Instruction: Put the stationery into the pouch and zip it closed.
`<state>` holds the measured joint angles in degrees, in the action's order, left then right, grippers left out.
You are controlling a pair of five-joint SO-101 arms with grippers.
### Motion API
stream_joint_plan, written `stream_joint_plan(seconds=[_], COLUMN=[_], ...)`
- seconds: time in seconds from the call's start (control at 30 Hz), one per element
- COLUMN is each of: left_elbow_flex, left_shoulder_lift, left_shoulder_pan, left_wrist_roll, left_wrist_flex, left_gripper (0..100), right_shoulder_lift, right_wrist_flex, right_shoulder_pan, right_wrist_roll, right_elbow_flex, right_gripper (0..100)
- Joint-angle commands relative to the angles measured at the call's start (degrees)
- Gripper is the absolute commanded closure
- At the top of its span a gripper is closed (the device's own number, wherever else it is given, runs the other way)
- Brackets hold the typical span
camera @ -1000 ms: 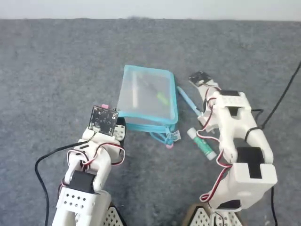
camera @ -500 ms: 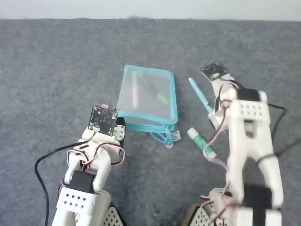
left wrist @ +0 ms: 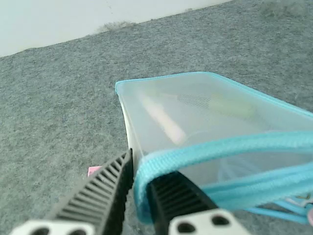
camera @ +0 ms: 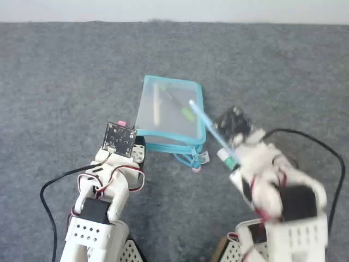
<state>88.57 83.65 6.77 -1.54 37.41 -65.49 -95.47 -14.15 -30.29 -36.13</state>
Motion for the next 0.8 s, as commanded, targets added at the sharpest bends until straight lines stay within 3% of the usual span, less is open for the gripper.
stream_joint_plan(seconds=[0.0, 0.13, 0.47, 0.77], left_elbow_flex=[-1.2, -0.7, -0.9, -1.4], left_shoulder_lift=[0.7, 1.0, 1.1, 0.8], left_shoulder_pan=[-0.5, -0.5, -0.5, -3.0], left_wrist_roll=[-0.4, -0.4, -0.2, 1.3], left_wrist_flex=[-0.4, -0.4, -0.7, -1.6], left_gripper=[99, 99, 99, 99], right_shoulder_lift=[-6.8, -10.0, -9.3, 6.8], right_wrist_flex=[-4.0, -7.4, -7.3, -5.6], right_shoulder_pan=[-5.9, -12.9, -13.0, -13.0], right_wrist_roll=[0.5, -1.3, -6.5, -6.2], right_elbow_flex=[1.9, 1.6, -4.2, -1.1], right_gripper=[99.2, 99.2, 99.2, 99.2])
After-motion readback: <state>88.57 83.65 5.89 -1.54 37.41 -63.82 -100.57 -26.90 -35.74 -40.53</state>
